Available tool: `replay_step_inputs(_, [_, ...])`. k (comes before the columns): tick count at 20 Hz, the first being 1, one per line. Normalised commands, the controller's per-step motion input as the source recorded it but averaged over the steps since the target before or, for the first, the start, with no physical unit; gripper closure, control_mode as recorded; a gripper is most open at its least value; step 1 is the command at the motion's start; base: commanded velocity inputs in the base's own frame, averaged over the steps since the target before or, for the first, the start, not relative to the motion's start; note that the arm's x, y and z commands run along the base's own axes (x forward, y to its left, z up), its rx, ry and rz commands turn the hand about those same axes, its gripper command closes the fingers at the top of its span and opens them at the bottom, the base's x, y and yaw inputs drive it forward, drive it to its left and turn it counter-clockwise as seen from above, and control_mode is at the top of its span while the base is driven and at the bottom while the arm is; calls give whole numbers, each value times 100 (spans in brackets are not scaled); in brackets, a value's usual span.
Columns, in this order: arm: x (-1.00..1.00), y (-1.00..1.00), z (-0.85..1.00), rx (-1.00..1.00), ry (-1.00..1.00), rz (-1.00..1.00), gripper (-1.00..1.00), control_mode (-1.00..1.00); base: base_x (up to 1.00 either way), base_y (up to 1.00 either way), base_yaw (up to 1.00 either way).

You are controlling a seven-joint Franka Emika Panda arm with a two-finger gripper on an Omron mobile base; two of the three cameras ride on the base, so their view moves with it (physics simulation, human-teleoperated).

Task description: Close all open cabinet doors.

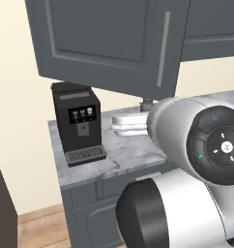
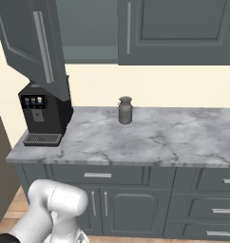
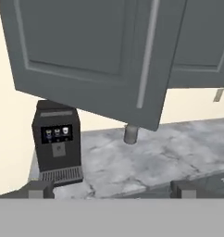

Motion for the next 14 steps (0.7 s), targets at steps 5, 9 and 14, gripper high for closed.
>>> replay_step_inputs(5, [67, 3, 0, -9, -33, -8, -100, -100, 0, 0, 0])
replay_step_inputs(9, [45, 2, 11, -7, -25, -8, -100, -100, 0, 0, 0])
replay_step_inputs(14, [27, -3, 28, 1, -11, -2, -100, -100, 0, 0, 0])
